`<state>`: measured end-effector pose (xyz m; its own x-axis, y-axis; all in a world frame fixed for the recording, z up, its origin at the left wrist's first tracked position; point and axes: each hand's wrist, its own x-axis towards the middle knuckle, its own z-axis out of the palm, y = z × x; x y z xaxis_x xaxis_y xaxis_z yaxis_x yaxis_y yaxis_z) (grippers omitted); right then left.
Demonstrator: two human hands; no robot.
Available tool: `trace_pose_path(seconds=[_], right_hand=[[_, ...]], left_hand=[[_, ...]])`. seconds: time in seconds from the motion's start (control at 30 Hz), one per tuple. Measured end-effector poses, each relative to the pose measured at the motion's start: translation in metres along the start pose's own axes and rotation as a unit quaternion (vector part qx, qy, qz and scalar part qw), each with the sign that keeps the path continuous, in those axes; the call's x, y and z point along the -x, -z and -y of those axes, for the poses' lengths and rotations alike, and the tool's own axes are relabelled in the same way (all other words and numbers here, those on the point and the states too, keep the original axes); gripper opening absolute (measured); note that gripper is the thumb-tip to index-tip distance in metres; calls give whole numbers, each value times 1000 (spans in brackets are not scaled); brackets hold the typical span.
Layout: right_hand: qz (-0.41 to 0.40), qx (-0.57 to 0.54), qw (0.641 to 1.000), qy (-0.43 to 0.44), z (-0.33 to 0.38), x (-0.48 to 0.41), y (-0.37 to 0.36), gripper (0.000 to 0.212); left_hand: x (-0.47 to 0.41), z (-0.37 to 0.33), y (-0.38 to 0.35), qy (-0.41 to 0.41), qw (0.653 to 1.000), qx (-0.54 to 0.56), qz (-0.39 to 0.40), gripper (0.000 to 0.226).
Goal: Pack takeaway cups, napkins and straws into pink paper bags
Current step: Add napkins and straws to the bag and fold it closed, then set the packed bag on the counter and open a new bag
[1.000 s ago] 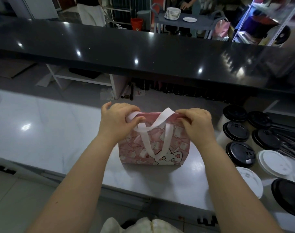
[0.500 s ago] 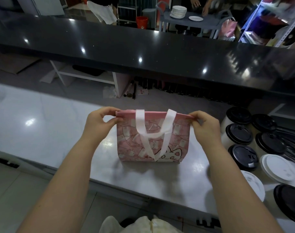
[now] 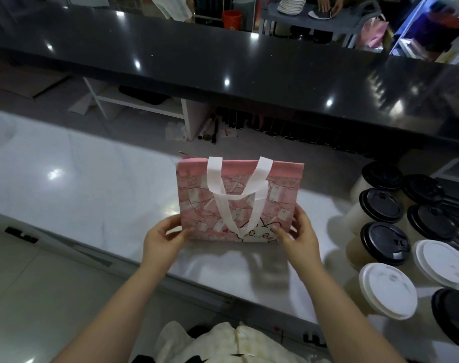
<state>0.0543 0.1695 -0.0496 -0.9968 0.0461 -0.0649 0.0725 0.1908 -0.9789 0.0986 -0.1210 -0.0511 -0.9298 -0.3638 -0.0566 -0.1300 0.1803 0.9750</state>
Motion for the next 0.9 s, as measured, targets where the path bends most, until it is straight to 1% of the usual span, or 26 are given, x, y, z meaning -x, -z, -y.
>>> trace_pose_path(seconds=[0.07, 0.2, 0.27, 0.37, 0.43, 0.6, 0.77, 0.87, 0.9], right_hand=[[-11, -31, 999, -33, -15, 10, -6, 63], [-55, -83, 994, -35, -12, 4, -20, 53], [-52, -94, 993, -40, -8, -1, -30, 48], [-28, -126, 991, -37, 3, -6, -50, 44], [-10, -149, 988, -28, 11, -8, -69, 37], [61, -189, 980, -23, 37, -8, -138, 29], [139, -194, 971, 0, 73, 8, -226, 28], [181, -196, 964, 16, 97, 25, -286, 27], [191, -198, 961, 22, 104, 32, -308, 28]], left_hand=[[8, 11, -1, 24, 999, 20, -21, 29], [5, 10, -5, 52, 996, 62, -48, 30], [6, 8, -4, 59, 992, 83, -71, 27], [13, 7, 9, 62, 983, 106, -134, 22], [20, 6, 23, 63, 975, 122, -177, 21], [35, 4, 75, 76, 935, 190, -290, 20], [53, 14, 149, 87, 903, 199, -370, 15], [57, 23, 206, 85, 883, 204, -414, 27], [58, 26, 227, 79, 879, 204, -424, 27]])
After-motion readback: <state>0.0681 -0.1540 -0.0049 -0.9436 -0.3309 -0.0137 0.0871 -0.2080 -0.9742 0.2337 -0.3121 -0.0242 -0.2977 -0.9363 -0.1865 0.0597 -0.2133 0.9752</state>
